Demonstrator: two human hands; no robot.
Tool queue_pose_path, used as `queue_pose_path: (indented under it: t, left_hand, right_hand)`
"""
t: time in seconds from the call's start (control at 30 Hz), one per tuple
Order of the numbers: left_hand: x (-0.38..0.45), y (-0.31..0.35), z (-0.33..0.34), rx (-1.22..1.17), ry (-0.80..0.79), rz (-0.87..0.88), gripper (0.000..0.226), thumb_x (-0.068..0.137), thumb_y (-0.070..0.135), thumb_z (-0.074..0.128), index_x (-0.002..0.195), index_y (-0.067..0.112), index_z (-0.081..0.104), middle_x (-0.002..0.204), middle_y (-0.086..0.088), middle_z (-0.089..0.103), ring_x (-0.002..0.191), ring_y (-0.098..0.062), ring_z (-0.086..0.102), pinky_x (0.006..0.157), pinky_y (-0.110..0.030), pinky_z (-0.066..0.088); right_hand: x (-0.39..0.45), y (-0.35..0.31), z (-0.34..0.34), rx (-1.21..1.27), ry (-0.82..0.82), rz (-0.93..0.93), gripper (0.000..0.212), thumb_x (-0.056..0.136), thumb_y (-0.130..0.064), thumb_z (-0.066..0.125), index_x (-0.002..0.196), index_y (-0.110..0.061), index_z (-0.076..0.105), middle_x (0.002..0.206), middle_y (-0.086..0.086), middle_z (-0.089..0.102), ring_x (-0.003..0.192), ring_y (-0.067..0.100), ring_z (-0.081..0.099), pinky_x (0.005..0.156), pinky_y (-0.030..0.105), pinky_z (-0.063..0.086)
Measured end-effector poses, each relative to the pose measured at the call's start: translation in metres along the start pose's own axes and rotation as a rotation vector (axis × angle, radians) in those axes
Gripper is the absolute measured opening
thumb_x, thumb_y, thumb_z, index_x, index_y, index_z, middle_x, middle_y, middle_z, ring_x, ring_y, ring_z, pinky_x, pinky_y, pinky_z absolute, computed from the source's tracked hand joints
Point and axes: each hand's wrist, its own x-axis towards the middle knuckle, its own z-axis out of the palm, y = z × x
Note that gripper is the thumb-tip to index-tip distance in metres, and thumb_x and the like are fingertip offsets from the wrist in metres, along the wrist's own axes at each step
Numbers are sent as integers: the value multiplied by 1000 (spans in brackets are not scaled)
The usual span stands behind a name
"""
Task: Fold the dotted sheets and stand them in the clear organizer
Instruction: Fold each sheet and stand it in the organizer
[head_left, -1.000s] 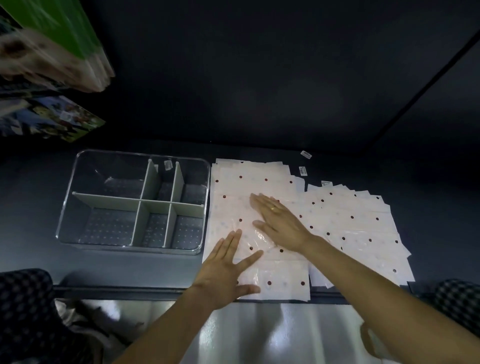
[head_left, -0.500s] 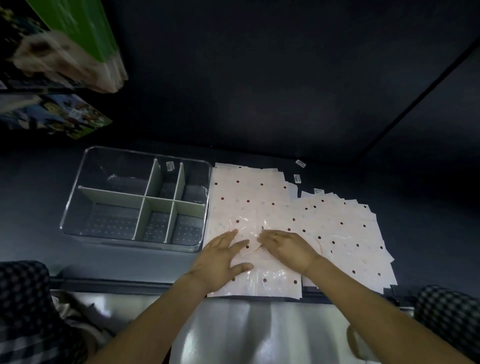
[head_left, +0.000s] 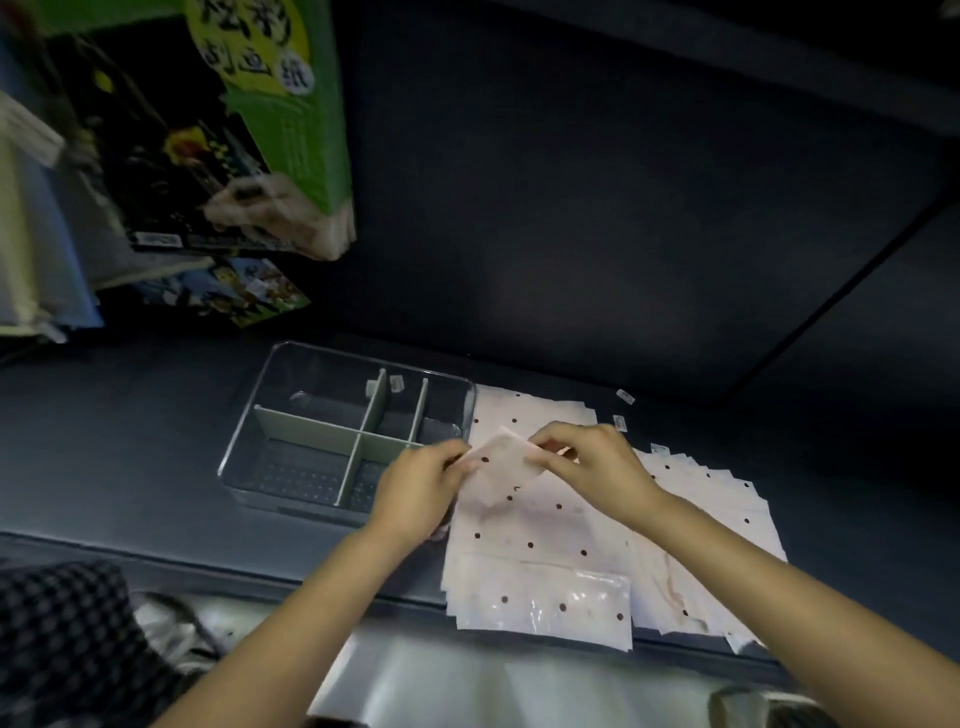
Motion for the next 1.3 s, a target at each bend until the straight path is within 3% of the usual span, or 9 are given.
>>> queue_pose_path:
  t: [0.13,0.23,0.37,0.5,0.67,0.77,0.97,1.1,1.3]
  left_hand:
    - [-14,-49,-43,157,241,-46,23,93,25,58,114,18,63,103,1,67,93,-22,60,71,-33,46]
    - [-33,-95,-58,316,206,-225,34,95,37,51,118,14,60,111,-8,66,103,-31,58,86,-39,44]
    - [-49,-120,-49,463,104,-158,38,91,55,47,107,27,66,99,2,71,98,-23,60,92,-34,35]
    - [-52,-129,-39,493,186,-53,48,86,62,35,90,29,71,75,11,69,76,-16,62,79,-30,30]
    - [-47,-130,-32,457,273,-41,33,83,58,58,80,28,70,62,11,64,65,-15,59,72,-31,28]
    - [-46,-128,-30,434,275,-80,31,82,55,60,79,26,69,62,9,63,66,-16,57,72,-32,29]
    - [-49,-136,-30,437,235,-132,55,88,60,23,94,28,67,78,8,68,80,-18,55,79,-33,27]
    - [-47,-138,-31,463,230,-129,63,86,60,19,98,22,68,84,3,70,84,-23,58,80,-35,28]
    - [-41,-114,-27,394,394,-113,50,87,54,40,100,12,64,97,-13,61,93,-34,53,80,-43,36]
  right_hand:
    - [43,-51,12,-79,62,-25,10,90,-27,61,89,-19,67,81,-6,70,77,11,64,72,35,54]
    - [77,-89,31,26,142,-5,10,89,-22,61,80,-20,57,70,-3,68,69,15,65,67,35,54]
    - [116,-126,68,-21,123,-1,10,90,-25,56,82,-19,54,75,2,68,74,23,64,67,39,53]
    - [149,-147,102,-273,77,-68,12,91,-19,51,91,-7,54,83,16,66,75,37,61,59,38,48]
    - [184,-165,144,-168,-69,102,10,86,-19,54,81,-11,51,89,15,67,81,34,63,61,33,46]
    - [202,-176,168,46,-104,271,14,85,-26,56,79,-12,56,90,14,70,84,31,68,77,37,55]
    - [215,-194,203,125,-212,277,42,91,-51,49,68,-17,53,92,12,64,89,29,59,69,28,37]
    - [205,-193,199,101,-325,262,70,89,-69,30,112,-11,62,120,14,60,112,32,54,78,32,37]
    - [139,-133,133,138,-120,50,37,93,-49,47,94,-15,62,93,3,67,88,20,60,76,35,46]
